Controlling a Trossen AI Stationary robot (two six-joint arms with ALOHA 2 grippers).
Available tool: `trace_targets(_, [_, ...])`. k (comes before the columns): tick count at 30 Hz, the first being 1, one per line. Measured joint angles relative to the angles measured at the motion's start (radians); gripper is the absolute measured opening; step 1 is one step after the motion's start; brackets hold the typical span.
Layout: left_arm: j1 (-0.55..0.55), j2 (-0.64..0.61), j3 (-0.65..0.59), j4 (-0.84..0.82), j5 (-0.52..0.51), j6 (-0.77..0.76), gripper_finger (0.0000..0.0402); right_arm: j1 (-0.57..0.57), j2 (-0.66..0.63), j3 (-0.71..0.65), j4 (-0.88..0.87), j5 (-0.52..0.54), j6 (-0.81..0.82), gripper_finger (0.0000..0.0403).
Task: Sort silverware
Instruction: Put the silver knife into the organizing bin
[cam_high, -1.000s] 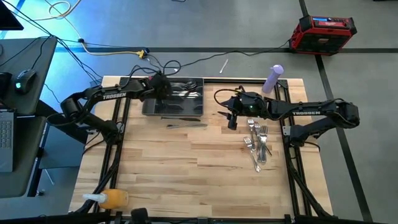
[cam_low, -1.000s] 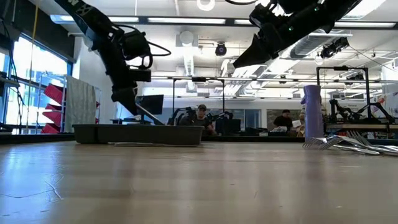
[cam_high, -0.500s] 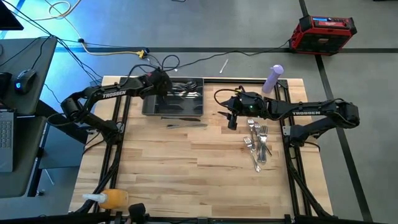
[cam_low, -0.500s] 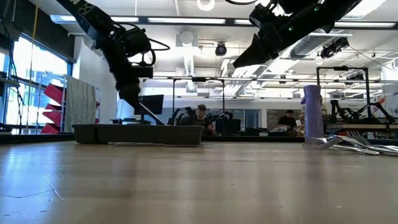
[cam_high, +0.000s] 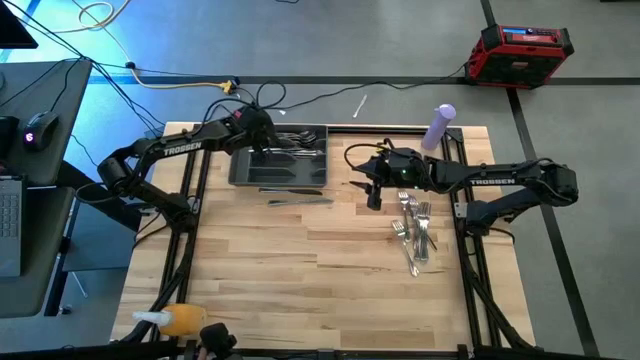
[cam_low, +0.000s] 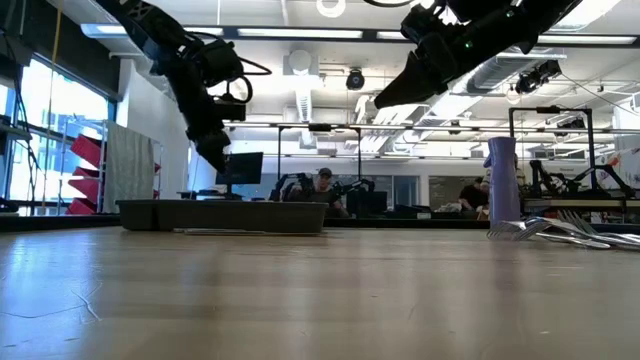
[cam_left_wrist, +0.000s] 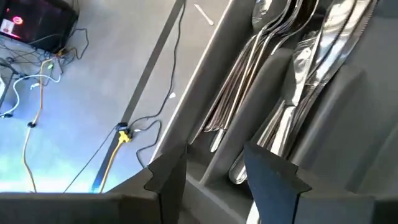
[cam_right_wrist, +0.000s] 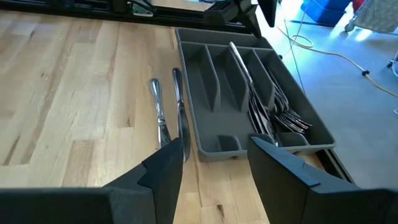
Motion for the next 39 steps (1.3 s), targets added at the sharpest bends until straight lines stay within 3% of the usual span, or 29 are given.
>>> trace_targets(6, [-0.017, 0.005, 0.018, -0.052, 0.176, -0.003, 0.0142, 0.000, 0.000, 0.000, 0.000, -0.029, 0.000, 0.0167])
trace_targets(13, [0.057, 0.073, 0.017, -0.173, 0.158, -0.099, 0.0086, 0.000, 0.000, 0.000, 0.001, -0.032, 0.000, 0.0167])
trace_targets(19, [0.083, 0.082, 0.020, -0.247, 0.060, -0.152, 0.0040, 0.000, 0.000, 0.000, 0.002, -0.032, 0.000, 0.0167])
trace_targets(24, [0.092, 0.082, 0.057, -0.363, 0.038, -0.225, 0.0007, 0.000, 0.000, 0.000, 0.006, -0.032, 0.000, 0.0167])
trace_targets(29, [0.120, 0.104, 0.067, -0.416, 0.111, -0.282, 0.0002, 0.000, 0.000, 0.000, 0.008, -0.032, 0.000, 0.0167])
trace_targets(39, [0.116, 0.200, 0.067, -0.334, 0.105, -0.283, 0.0000, 0.000, 0.000, 0.000, 0.009, -0.032, 0.008, 0.0167])
